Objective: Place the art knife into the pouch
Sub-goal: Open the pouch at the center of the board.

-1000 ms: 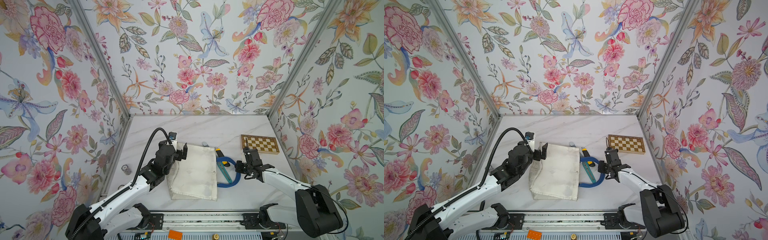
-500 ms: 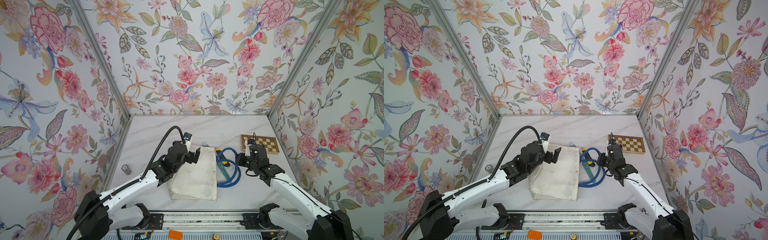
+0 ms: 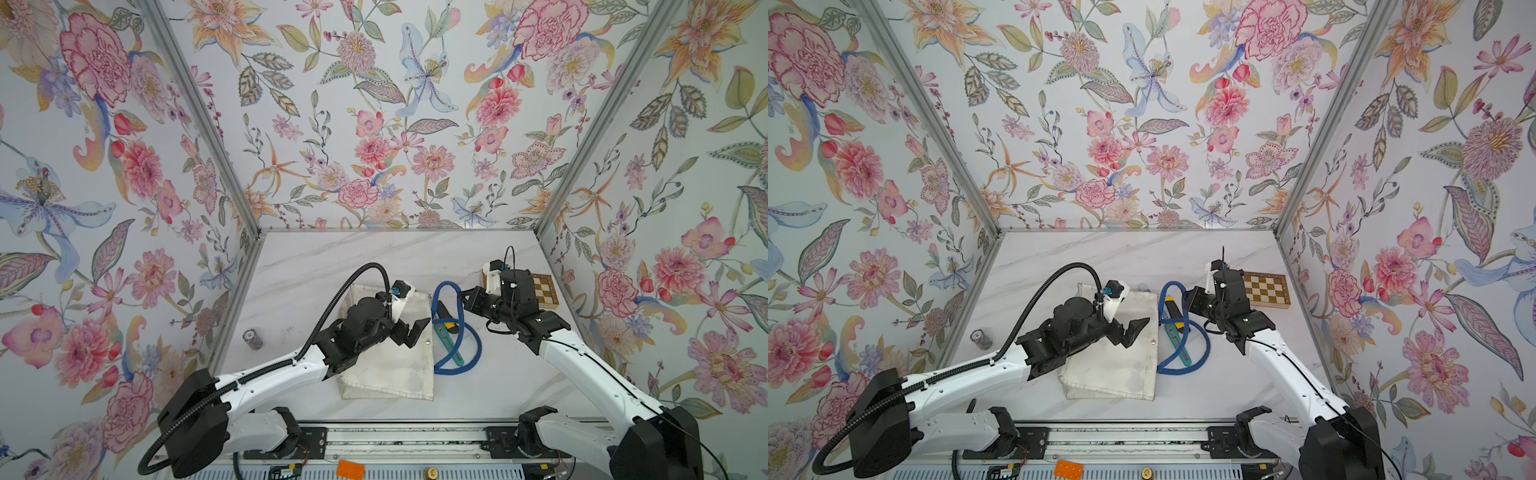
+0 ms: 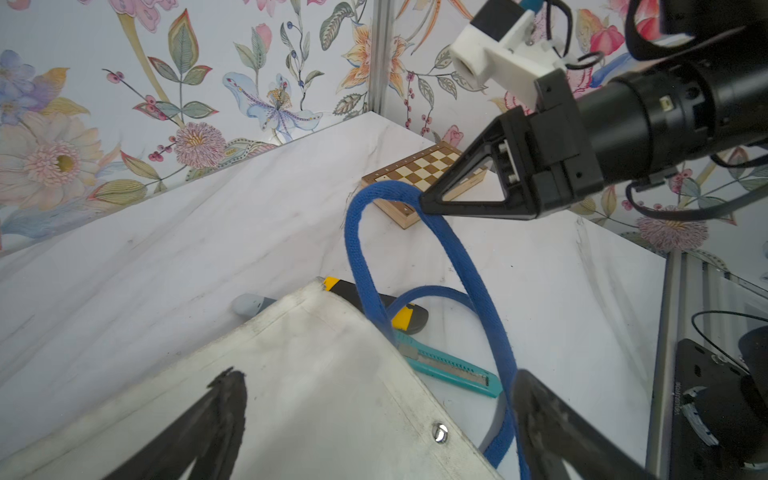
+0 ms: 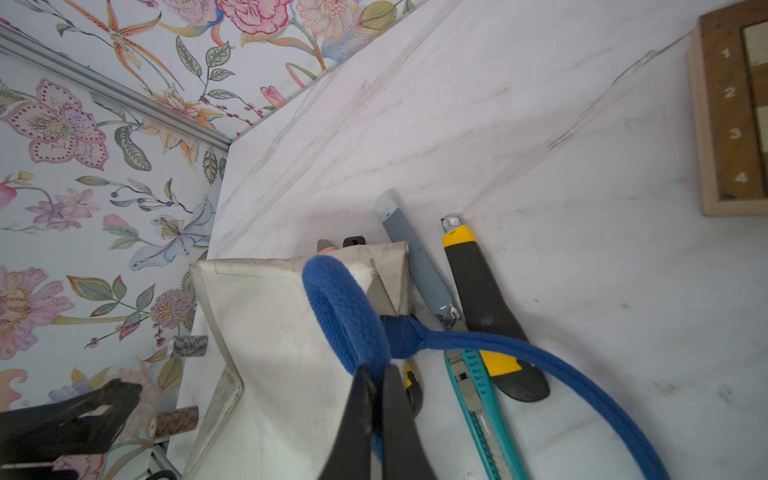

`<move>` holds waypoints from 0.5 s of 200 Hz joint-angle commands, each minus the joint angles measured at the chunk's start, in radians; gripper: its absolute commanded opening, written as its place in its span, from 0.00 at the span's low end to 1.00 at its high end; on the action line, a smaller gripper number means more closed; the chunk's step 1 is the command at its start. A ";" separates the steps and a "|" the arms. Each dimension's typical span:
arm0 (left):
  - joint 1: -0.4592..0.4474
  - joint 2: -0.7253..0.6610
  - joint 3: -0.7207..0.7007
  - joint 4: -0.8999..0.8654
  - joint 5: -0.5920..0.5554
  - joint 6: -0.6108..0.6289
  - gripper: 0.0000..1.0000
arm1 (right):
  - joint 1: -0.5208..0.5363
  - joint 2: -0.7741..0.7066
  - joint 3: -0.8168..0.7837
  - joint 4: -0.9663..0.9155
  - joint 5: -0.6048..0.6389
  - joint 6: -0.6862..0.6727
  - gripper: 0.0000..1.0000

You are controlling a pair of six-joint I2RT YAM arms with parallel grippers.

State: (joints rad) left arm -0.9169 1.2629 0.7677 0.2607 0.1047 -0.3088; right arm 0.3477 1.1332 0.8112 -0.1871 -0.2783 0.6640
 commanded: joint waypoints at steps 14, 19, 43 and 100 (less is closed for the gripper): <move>-0.016 0.090 0.001 0.154 0.147 -0.032 0.98 | 0.007 0.042 0.066 0.069 -0.092 0.066 0.00; -0.018 0.105 0.004 0.166 0.152 -0.032 0.95 | 0.007 0.046 0.069 0.078 -0.104 0.074 0.00; -0.022 0.164 0.016 0.214 0.177 -0.045 0.76 | 0.006 0.065 0.086 0.121 -0.161 0.097 0.00; -0.032 0.292 0.073 0.303 0.194 -0.099 0.69 | 0.005 0.080 0.091 0.213 -0.224 0.159 0.00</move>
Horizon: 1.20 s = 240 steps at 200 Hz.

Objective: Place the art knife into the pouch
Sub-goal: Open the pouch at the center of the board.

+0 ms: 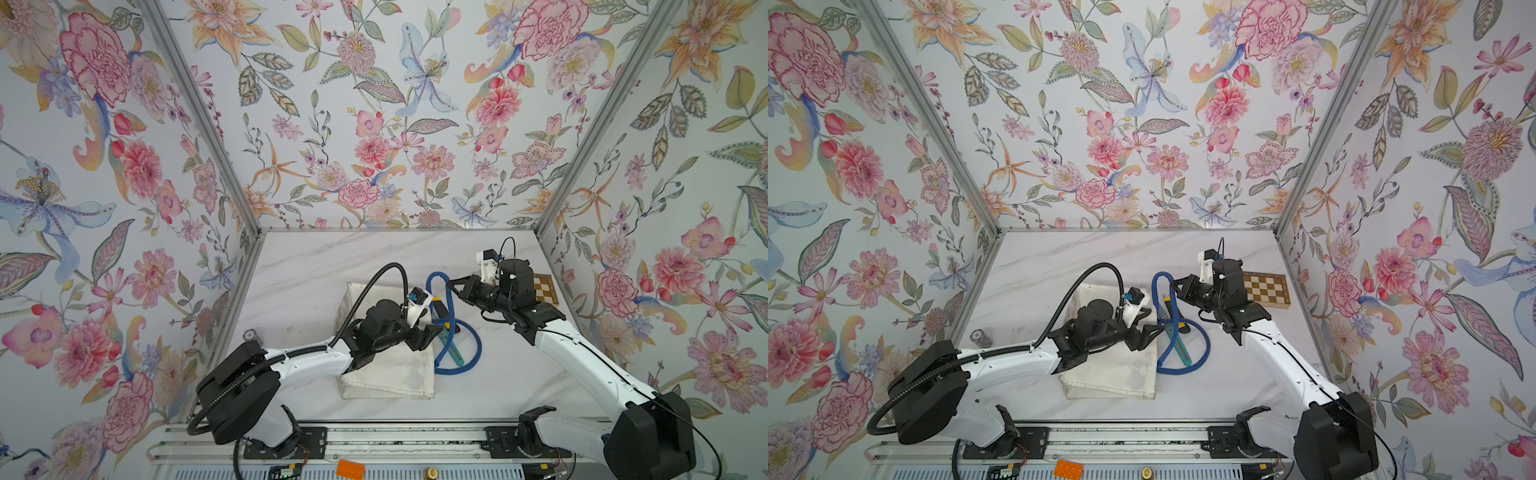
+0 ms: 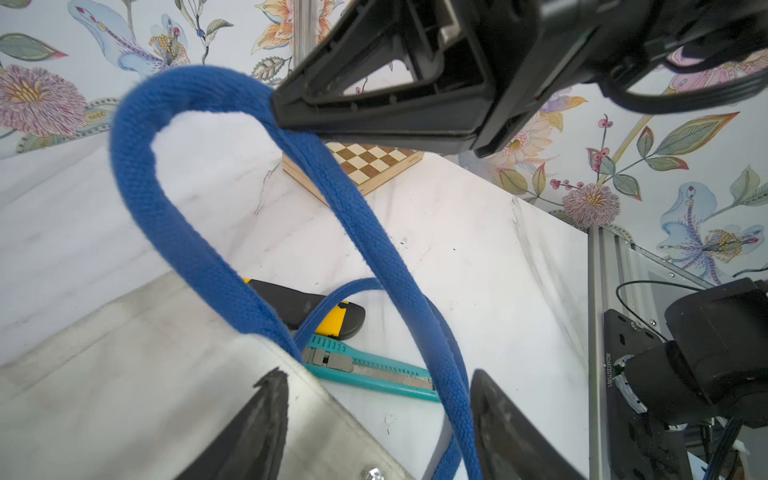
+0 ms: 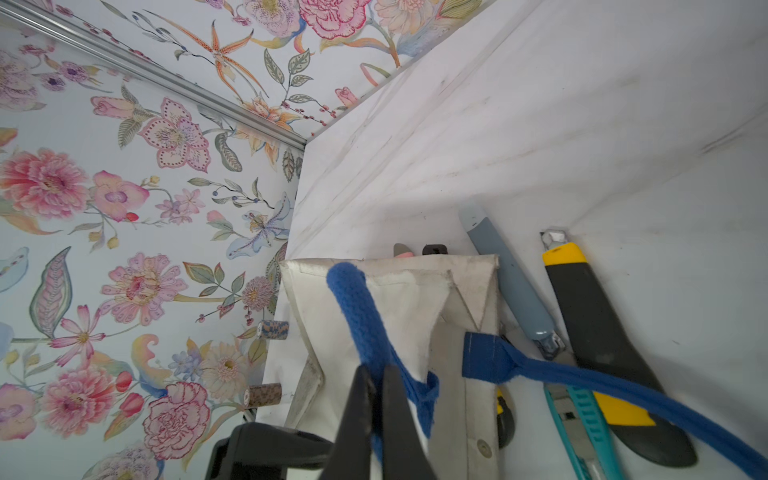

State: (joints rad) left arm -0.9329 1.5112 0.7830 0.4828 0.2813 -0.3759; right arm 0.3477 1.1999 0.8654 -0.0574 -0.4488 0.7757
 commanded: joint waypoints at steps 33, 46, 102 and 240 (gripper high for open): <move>-0.020 0.159 0.111 0.145 0.043 -0.075 0.66 | 0.005 0.004 0.030 0.105 -0.048 0.052 0.00; -0.024 0.196 0.130 0.164 0.041 -0.097 0.65 | 0.004 0.007 0.029 0.113 -0.057 0.060 0.00; -0.029 0.292 0.205 0.134 0.006 -0.113 0.12 | -0.021 -0.004 0.001 0.128 -0.061 0.101 0.00; -0.034 -0.019 0.319 -0.128 -0.234 0.048 0.00 | -0.115 -0.064 -0.097 -0.232 0.267 -0.120 0.82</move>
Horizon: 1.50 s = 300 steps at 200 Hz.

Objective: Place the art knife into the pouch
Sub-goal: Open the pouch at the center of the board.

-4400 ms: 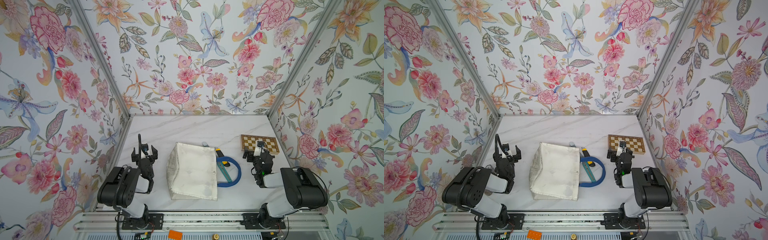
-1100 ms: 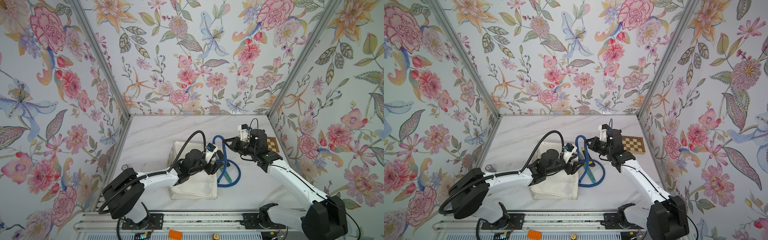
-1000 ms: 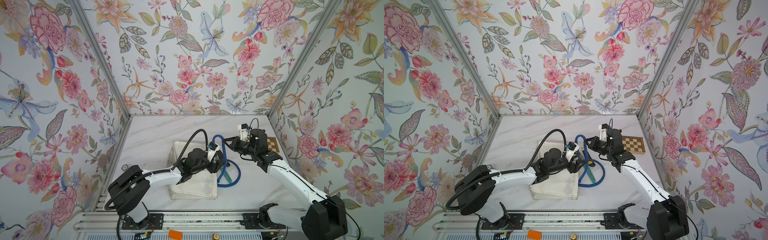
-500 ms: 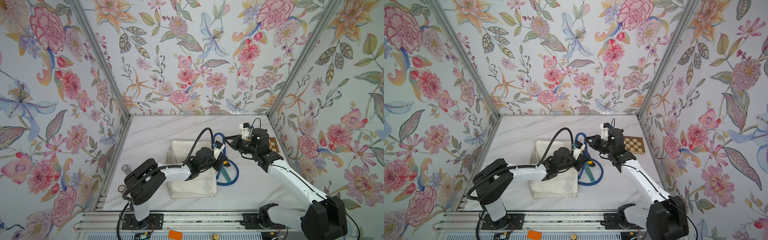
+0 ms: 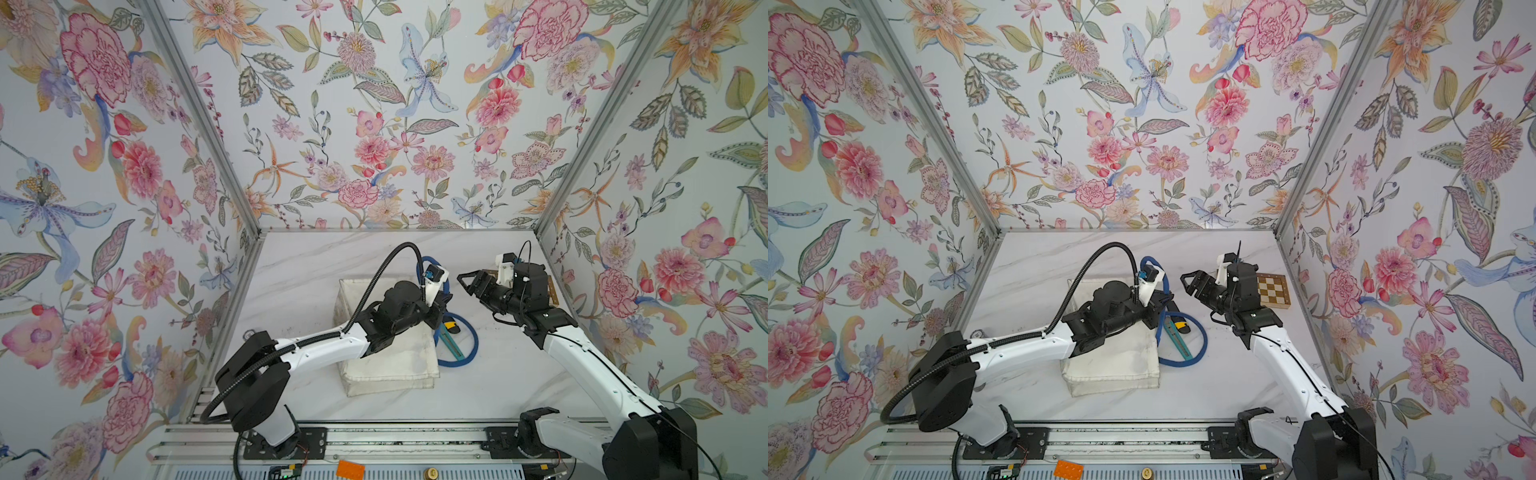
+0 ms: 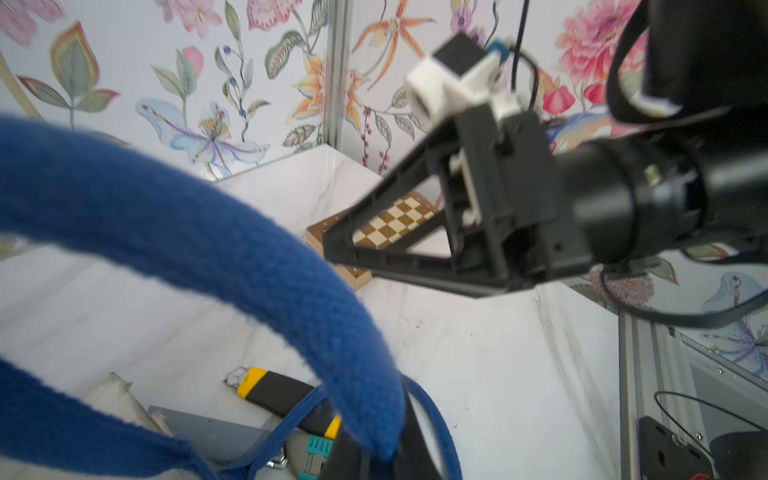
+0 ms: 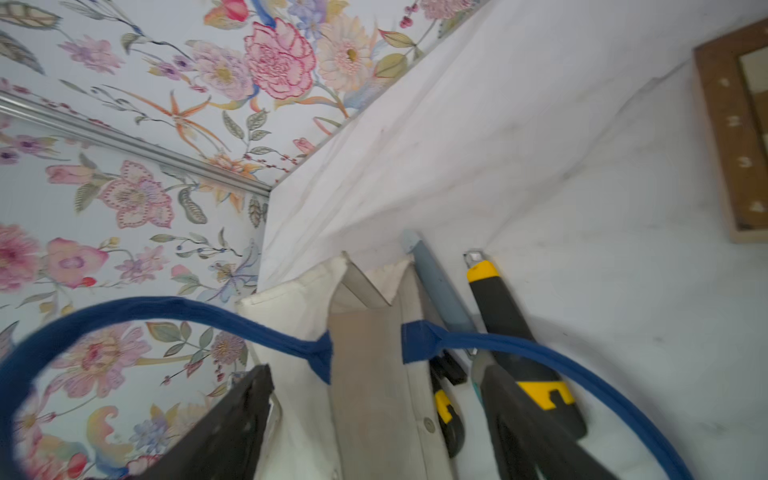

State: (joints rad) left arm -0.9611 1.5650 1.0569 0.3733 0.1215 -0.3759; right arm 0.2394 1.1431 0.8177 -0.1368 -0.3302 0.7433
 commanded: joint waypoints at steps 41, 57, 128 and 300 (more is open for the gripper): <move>-0.006 -0.137 0.073 -0.062 -0.072 0.088 0.00 | -0.016 0.053 -0.142 -0.134 0.230 -0.153 0.72; -0.005 -0.165 0.078 -0.082 -0.069 0.110 0.00 | -0.036 0.112 -0.149 -0.121 0.218 -0.175 0.66; -0.004 -0.288 0.028 -0.070 -0.134 0.122 0.00 | -0.052 0.284 -0.132 0.025 0.085 -0.161 0.56; 0.050 -0.501 -0.114 -0.114 -0.169 0.260 0.00 | 0.186 0.191 0.021 0.098 -0.038 -0.160 0.71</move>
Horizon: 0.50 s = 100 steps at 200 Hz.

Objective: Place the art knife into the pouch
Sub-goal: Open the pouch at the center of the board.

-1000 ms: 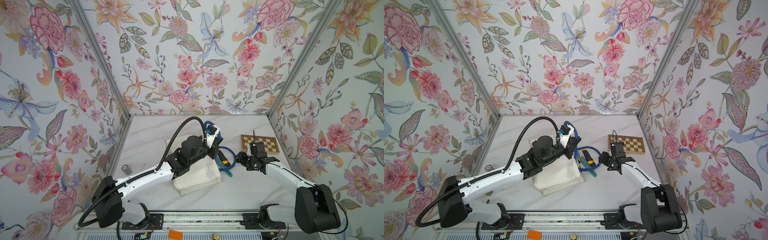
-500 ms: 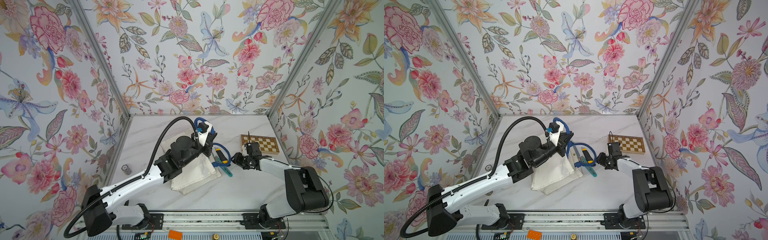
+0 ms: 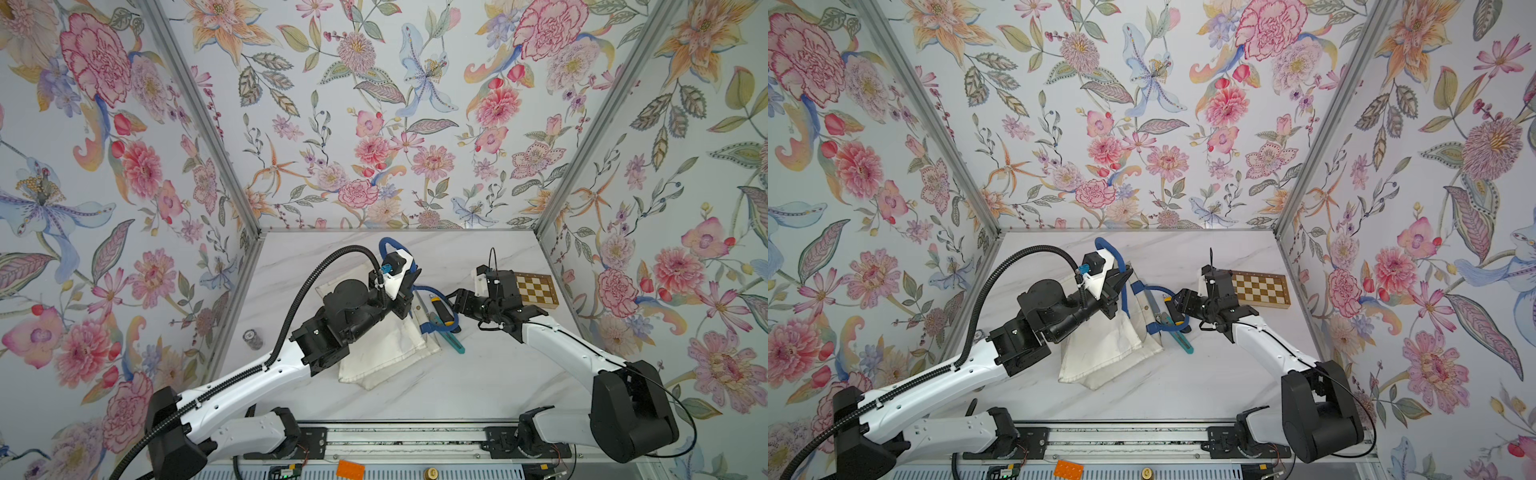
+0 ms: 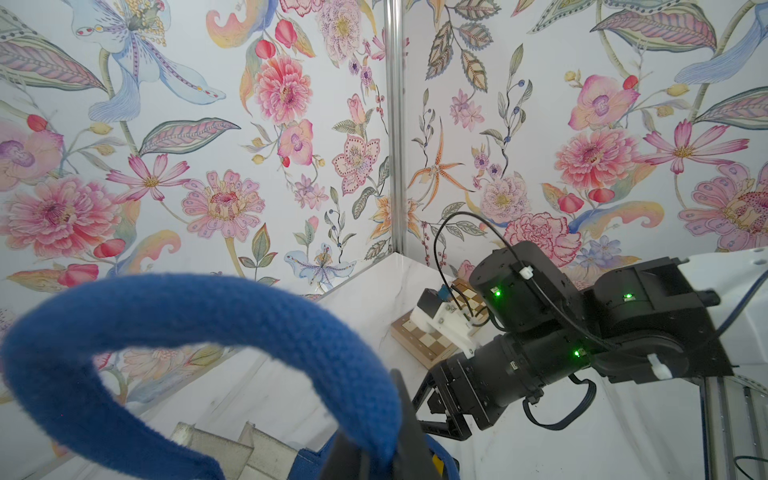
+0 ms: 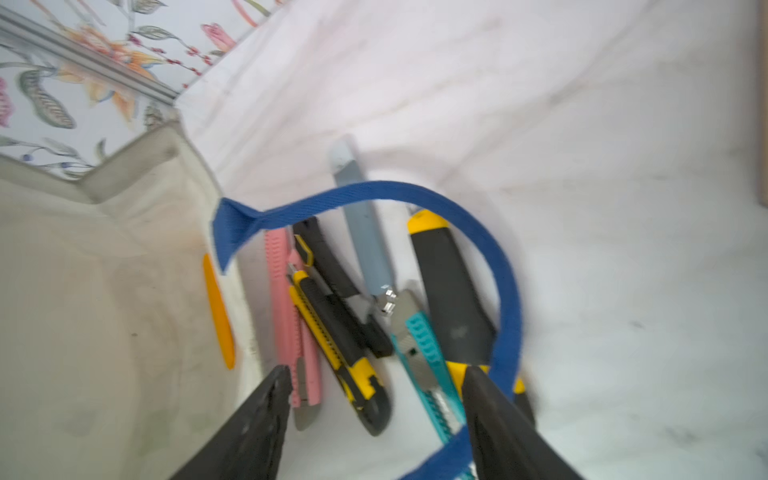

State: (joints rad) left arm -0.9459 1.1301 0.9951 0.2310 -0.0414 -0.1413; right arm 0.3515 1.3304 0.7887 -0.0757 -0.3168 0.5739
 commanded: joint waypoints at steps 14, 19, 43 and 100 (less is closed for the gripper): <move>0.052 -0.096 -0.081 0.030 0.002 0.014 0.00 | 0.134 0.031 0.091 0.029 -0.049 0.009 0.72; 0.057 -0.107 -0.093 0.032 0.002 0.013 0.00 | 0.153 0.044 0.106 0.025 -0.050 0.008 0.73; 0.064 -0.157 -0.141 0.038 -0.009 0.004 0.00 | 0.209 0.115 0.170 -0.035 -0.028 -0.009 0.76; 0.067 -0.289 -0.225 -0.011 -0.085 -0.012 0.00 | 0.321 0.236 0.256 -0.107 0.092 -0.066 0.80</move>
State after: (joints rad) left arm -0.8902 0.9058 0.8047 0.2302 -0.0582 -0.1455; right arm 0.6369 1.5211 1.0023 -0.1299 -0.2764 0.5369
